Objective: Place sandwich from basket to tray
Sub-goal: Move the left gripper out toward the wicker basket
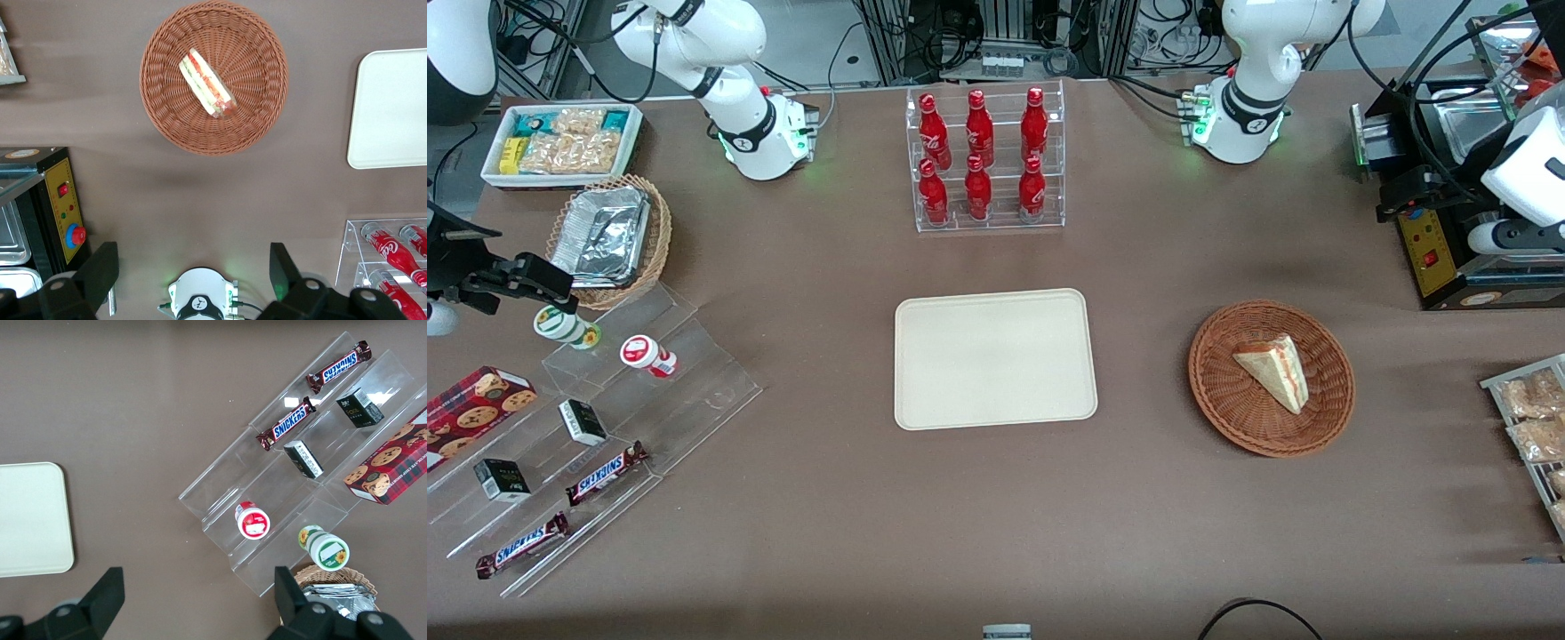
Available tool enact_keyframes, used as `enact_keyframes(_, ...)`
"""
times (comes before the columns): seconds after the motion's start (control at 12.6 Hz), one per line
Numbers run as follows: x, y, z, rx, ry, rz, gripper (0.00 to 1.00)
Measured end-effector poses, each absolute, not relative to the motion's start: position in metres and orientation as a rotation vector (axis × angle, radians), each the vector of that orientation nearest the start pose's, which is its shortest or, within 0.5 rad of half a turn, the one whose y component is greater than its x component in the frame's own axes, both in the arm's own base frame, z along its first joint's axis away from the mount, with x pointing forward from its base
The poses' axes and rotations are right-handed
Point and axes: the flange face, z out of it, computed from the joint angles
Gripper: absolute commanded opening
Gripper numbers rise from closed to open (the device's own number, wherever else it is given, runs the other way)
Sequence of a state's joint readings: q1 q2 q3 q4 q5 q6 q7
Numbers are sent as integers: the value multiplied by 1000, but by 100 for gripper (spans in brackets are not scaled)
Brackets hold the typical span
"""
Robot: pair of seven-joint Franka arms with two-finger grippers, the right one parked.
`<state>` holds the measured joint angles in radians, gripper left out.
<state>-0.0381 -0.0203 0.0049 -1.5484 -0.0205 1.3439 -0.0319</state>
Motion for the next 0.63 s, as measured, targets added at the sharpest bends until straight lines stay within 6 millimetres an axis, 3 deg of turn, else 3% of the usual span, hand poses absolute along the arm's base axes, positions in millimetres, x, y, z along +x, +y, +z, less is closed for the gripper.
enact_keyframes(0.32, 526, -30, 622, -3143, 38, 271, 100)
enact_keyframes(0.63, 537, -32, 575, -3144, 43, 254, 100)
